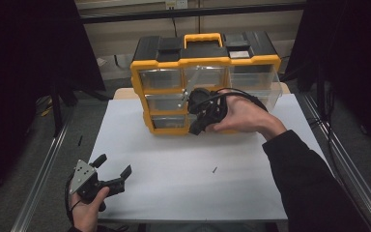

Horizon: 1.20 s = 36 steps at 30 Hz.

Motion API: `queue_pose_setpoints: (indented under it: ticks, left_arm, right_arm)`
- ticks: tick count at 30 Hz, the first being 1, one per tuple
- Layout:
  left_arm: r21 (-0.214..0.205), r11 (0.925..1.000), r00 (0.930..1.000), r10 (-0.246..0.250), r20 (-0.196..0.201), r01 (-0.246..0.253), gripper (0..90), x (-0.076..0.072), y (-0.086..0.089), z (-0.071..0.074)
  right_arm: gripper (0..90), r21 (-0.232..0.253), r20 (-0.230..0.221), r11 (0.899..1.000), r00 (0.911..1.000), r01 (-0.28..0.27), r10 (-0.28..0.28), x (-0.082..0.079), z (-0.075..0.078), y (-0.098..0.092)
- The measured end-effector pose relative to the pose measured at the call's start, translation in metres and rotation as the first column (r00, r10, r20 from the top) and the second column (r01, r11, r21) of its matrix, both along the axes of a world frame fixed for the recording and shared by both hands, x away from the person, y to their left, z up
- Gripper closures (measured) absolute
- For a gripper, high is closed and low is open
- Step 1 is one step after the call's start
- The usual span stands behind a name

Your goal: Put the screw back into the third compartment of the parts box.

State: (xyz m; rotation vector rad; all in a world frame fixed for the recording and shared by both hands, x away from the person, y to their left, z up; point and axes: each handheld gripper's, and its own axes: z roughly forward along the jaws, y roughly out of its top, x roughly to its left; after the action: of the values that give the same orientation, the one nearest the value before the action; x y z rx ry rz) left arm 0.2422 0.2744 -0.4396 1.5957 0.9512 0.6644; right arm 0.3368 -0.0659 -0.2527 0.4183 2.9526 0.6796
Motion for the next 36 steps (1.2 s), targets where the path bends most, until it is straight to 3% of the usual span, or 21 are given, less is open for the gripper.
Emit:
queue_pose_setpoints:
  ticks: [18,27,36]
  left_arm:
    - [0.001,1.0000,1.0000,0.005,0.002,-0.005,2.2,0.000,0.000,0.000]
    - [0.002,1.0000,1.0000,0.005,0.000,-0.005,2.3,0.000,0.000,0.000]
    - [-0.001,1.0000,1.0000,0.001,0.002,-0.001,2.2,0.000,0.000,0.000]
  right_arm:
    - [86.3,0.071,0.039,0.992,0.9929,0.109,-0.112,0.023,0.048,-0.021]
    - [86.3,0.067,0.079,0.987,0.9855,0.145,-0.150,0.029,0.079,-0.033]
    - [86.3,0.043,0.099,0.981,0.9767,0.187,-0.191,0.036,0.094,-0.050]
